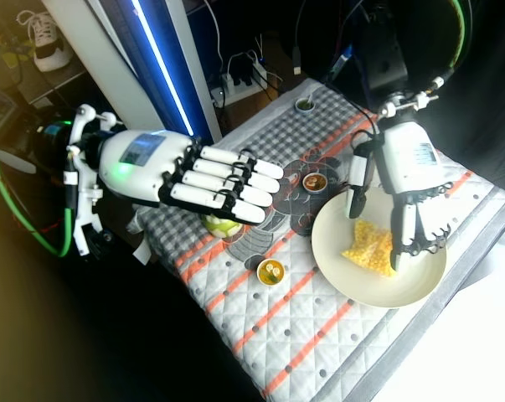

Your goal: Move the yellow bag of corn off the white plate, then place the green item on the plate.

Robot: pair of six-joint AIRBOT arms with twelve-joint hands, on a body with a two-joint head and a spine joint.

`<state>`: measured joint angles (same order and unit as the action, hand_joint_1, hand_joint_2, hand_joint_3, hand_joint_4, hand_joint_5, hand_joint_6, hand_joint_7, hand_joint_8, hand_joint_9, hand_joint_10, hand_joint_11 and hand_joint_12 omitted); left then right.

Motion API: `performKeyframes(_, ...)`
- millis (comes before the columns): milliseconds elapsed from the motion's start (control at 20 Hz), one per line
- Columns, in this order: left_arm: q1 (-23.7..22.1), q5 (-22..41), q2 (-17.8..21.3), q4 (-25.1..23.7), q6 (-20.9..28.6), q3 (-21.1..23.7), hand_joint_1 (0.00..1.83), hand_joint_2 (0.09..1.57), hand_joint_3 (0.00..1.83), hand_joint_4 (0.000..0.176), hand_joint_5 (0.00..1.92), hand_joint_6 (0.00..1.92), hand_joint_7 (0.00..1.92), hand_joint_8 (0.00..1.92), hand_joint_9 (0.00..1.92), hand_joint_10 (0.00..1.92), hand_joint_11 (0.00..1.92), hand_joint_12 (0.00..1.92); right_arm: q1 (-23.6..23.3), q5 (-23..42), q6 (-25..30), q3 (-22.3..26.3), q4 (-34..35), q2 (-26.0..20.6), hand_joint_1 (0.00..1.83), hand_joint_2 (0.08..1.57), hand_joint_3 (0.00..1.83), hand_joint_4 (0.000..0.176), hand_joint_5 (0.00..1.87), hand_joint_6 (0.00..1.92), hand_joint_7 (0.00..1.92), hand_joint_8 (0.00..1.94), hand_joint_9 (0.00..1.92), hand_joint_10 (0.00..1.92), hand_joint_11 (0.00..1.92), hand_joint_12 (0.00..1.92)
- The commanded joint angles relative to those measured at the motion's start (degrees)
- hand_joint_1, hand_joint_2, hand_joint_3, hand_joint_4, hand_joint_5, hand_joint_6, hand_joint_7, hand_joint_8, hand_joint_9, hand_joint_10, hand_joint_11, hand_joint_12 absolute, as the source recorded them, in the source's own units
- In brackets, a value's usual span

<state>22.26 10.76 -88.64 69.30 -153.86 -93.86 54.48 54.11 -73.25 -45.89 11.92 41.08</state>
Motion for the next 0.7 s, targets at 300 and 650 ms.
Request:
performKeyframes(300, 1.04, 1.05, -1.43, 3.69, 0.13, -2.34, 1.27, 0.87, 0.01, 0.0, 0.46, 0.01, 0.38, 0.12, 0.01, 0.81, 0.0, 1.68, -0.47, 6.96, 0.13, -0.26, -0.26, -0.02, 0.38, 1.32, 0.0, 0.0, 0.01, 0.0, 0.0, 0.0, 0.0, 0.0, 0.0, 0.09)
performKeyframes(650, 3.44, 0.06, -2.01, 6.47, 1.22, -2.77, 1.18, 0.97, 0.0, 0.0, 0.5, 0.05, 0.1, 1.36, 0.14, 1.75, 0.16, 1.92, -0.35, 6.96, 0.36, -0.25, -0.21, -0.02, 0.4, 1.31, 0.0, 0.0, 0.01, 0.0, 0.01, 0.0, 0.0, 0.0, 0.04, 0.02)
